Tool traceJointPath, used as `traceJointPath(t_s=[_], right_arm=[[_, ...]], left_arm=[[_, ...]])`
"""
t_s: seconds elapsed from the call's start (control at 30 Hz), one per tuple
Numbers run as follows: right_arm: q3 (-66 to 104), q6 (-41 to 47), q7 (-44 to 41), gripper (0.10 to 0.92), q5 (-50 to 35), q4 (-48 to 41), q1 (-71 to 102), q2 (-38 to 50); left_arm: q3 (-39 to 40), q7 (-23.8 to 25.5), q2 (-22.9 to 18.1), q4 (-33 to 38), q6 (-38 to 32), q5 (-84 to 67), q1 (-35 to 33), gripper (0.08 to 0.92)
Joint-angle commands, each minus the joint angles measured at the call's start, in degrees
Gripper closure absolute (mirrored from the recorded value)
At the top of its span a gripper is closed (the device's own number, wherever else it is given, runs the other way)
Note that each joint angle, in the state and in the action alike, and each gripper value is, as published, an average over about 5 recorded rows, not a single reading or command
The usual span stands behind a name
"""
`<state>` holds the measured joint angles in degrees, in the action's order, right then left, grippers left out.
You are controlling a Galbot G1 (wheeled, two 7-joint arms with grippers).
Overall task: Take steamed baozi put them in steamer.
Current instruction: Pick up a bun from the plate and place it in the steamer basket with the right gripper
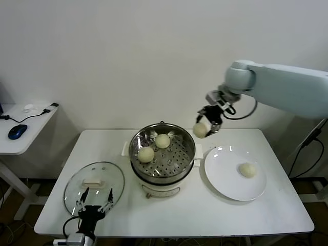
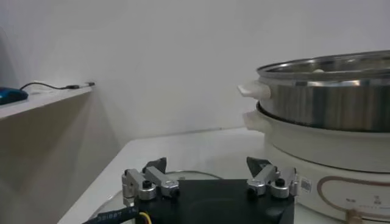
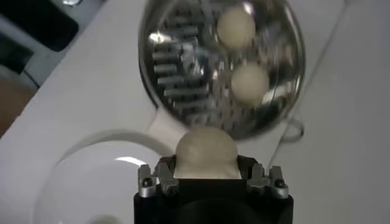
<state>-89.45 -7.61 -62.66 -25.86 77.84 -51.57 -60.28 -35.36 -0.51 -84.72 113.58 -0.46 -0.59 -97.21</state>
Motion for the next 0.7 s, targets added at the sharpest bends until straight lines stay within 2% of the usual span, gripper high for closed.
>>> traceJointPath(t_s=[0.03, 0.17, 0.37, 0.7], right_arm=[[2.2, -18.9, -2.0, 0.355, 14.0, 7.2, 2.7, -12.9], [2.4, -21.1, -0.4, 0.355, 20.0, 4.3, 8.9, -13.4], [4.0, -21.8, 1.7, 0.355, 24.8, -0.4, 16.6, -14.8], [5.4, -22.0, 3.3, 0.355, 27.1, -6.1, 21.3, -17.2]], left_arm=[[0.0, 0.0, 0.0, 0.0, 0.0, 0.0, 0.0, 0.177], [-0.1, 0.1, 0.0, 0.4, 0.1, -0.2, -0.2, 0.177], [-0.5, 0.0, -0.1, 0.5, 0.1, -0.4, -0.5, 0.177], [-0.7, 0.0, -0.2, 0.3, 0.1, -0.5, -0.6, 0.177]])
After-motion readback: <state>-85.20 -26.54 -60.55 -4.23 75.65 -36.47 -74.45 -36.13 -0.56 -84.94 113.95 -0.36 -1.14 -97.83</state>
